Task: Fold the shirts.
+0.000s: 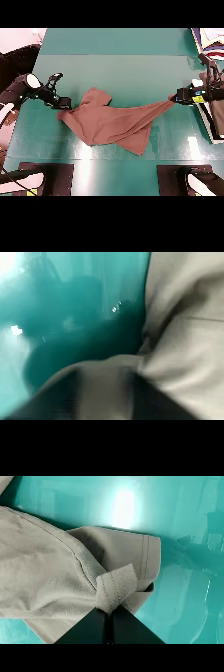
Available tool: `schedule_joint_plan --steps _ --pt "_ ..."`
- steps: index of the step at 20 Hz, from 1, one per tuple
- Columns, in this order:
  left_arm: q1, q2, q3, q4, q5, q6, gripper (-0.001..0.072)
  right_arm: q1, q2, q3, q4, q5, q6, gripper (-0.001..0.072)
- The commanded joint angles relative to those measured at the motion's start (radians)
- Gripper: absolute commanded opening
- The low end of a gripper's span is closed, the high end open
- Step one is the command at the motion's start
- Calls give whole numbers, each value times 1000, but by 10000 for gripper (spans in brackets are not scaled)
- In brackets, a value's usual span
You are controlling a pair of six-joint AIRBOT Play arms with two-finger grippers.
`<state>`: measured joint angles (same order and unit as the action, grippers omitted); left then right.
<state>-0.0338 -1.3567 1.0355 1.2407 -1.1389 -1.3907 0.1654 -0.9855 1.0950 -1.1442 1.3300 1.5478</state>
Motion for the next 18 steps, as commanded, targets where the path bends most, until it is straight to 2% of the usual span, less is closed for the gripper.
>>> schedule_joint_plan --steps 1,3,4,7,10,15,16,17,18 --pt "3 -10 1 -16 -26 16 133 0 0 0 0 -3 0 21" --pt "3 -10 0 -13 -57 41 125 0 0 0 0 -3 0 21" --pt "3 -10 0 -6 -69 43 18 0 0 0 0 -3 0 21" --pt "6 10 2 1 -57 60 24 0 1 0 1 -1 0 21" --pt "6 107 47 2 -11 56 23 0 1 0 0 6 0 21" --pt "5 193 61 -15 -50 56 29 0 1 0 0 4 0 21" --pt "2 189 46 -21 -48 56 199 0 1 0 0 5 0 21" --pt "3 180 25 -43 -39 56 401 0 0 0 1 4 0 21" --pt "2 166 3 -43 -28 56 428 0 0 0 1 4 0 21"
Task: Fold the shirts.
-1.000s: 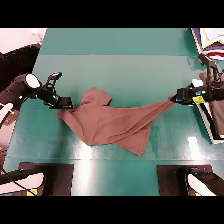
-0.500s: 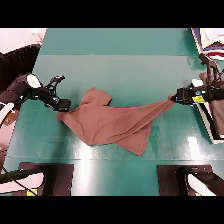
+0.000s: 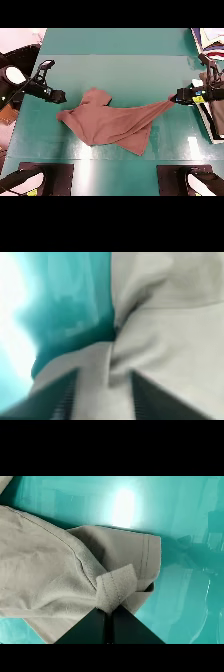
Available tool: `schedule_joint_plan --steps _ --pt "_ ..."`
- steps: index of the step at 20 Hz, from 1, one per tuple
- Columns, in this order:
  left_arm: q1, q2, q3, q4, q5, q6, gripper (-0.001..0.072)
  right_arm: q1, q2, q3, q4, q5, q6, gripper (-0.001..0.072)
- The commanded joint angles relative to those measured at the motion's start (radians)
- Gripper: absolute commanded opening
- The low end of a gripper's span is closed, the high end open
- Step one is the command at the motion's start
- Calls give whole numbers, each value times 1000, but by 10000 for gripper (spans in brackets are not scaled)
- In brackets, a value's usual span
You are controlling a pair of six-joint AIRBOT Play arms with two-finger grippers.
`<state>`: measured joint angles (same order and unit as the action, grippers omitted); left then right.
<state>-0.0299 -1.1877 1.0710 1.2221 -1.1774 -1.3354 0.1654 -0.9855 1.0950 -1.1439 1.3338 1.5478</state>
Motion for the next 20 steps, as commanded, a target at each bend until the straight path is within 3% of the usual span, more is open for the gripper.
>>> schedule_joint_plan --steps 1,7,8,9,10,15,20 --pt "-2 -21 -58 -24 19 1 428 0 0 0 0 -1 0 21" --pt "-1 -132 -97 -26 22 1 425 0 1 0 0 0 0 21" --pt "-1 -130 -96 -26 27 1 306 0 1 0 0 0 0 21" --pt "-1 -130 -97 -25 27 7 66 0 1 0 0 -1 0 21" --pt "-1 -130 -97 -23 26 13 25 0 1 0 0 -1 0 21" --pt "2 -55 -10 35 44 -29 24 -1 1 68 -2 -8 -1 21" --pt "2 253 297 69 85 -53 25 0 1 441 -8 9 -14 21"
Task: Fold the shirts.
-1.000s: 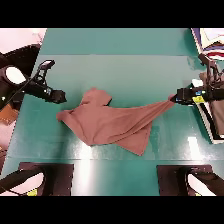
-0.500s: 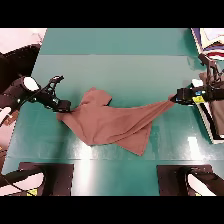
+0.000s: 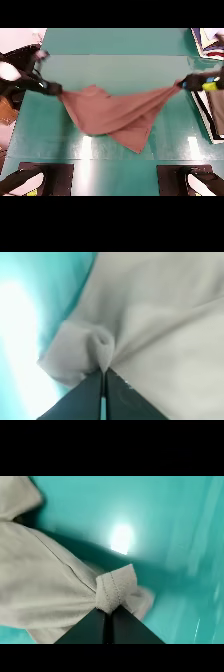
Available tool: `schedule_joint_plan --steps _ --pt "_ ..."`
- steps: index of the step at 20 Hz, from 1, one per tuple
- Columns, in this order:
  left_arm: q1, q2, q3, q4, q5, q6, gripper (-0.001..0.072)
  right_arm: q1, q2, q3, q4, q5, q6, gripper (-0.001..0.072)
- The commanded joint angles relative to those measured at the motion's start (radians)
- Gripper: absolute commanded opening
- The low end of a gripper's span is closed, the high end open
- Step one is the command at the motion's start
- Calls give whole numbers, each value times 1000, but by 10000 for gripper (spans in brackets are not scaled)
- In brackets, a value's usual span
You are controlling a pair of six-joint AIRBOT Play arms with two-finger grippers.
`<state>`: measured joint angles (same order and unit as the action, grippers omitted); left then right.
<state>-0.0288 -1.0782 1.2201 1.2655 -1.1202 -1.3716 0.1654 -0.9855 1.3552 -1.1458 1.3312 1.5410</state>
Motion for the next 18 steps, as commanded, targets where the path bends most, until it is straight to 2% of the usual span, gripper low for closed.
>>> schedule_joint_plan --steps 1,6,10,15,18 --pt "1 202 211 27 35 -16 25 -1 1 258 -6 24 -8 21" --pt "1 391 465 35 36 -46 24 -1 1 601 -11 115 -17 21" --pt "1 413 660 37 30 -47 23 0 9 769 -111 172 -15 20" --pt "1 402 750 39 43 -46 23 -1 73 745 -239 144 16 19" --pt "0 313 740 37 -18 -45 23 0 30 687 -242 154 24 19"
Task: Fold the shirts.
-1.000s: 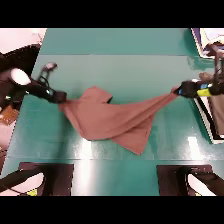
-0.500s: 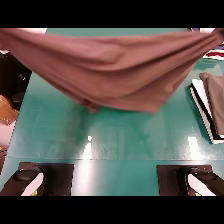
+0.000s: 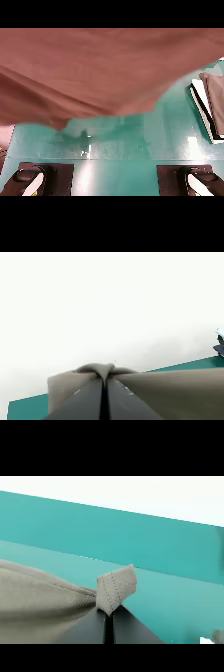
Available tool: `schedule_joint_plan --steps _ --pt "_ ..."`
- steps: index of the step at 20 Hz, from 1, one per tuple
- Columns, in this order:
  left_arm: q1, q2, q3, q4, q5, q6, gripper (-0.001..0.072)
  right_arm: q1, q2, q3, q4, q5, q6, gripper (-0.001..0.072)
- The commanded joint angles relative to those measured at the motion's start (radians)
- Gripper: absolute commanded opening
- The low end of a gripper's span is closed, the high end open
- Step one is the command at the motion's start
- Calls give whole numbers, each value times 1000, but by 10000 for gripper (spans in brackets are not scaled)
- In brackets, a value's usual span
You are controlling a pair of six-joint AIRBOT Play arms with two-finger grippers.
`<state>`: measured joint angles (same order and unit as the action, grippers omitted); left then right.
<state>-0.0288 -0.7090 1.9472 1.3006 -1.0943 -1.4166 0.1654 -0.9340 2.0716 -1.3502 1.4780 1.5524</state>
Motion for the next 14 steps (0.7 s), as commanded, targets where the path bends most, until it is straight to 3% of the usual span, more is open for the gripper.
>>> schedule_joint_plan --steps 1,7,11,14 --pt "0 -97 -6 1 -71 0 23 0 -66 -34 -38 35 13 19" --pt "0 -426 -325 -30 -184 0 25 -1 -410 -161 -29 116 -5 21" --pt "1 -679 -497 -40 -27 5 25 -16 -642 -258 -10 22 -38 22" --pt "1 -802 -497 -40 61 10 25 -63 -747 -257 132 -66 -54 22"
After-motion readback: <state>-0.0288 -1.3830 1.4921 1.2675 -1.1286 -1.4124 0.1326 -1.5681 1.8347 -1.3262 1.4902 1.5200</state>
